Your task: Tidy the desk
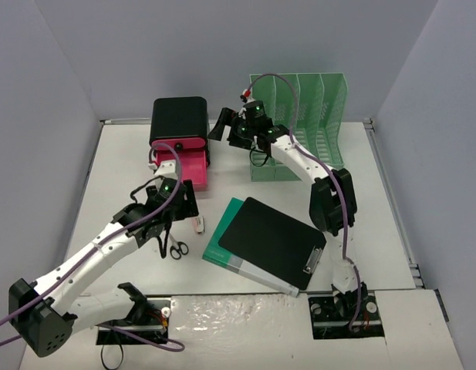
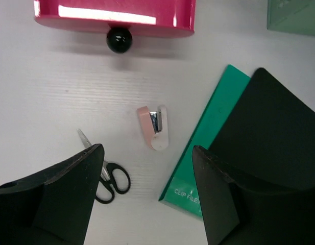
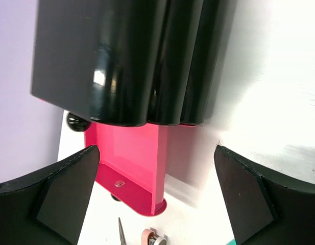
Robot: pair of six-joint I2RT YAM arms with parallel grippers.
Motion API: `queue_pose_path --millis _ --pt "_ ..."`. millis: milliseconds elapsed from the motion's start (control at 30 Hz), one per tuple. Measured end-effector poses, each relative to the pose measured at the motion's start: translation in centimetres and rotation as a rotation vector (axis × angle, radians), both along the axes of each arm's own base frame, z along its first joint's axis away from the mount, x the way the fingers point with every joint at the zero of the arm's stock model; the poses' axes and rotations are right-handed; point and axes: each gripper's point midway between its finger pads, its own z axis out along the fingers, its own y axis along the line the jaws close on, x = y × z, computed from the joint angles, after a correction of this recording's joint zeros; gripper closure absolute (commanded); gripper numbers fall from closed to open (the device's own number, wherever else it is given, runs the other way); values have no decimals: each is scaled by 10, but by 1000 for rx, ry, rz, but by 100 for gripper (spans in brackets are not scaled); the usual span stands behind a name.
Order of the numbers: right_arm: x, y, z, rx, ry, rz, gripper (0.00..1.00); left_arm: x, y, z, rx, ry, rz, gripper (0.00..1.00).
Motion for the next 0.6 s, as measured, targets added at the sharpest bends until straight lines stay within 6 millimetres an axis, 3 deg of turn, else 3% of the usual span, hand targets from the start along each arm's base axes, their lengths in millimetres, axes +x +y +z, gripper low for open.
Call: queue_pose_path --millis 133,267,467,600 --pt "-2 -7 22 -4 -43 -16 8 -24 -21 -26 -11 68 -35 34" --pt "-5 -11 34 -11 -71 -21 8 -42 -28 -57 12 143 -37 34" --pt "-12 -21 30 -47 -63 -20 7 -50 -18 -99 69 220 15 34" --pt "-13 -27 26 -64 -60 -19 8 -42 -23 -109 78 216 26 35"
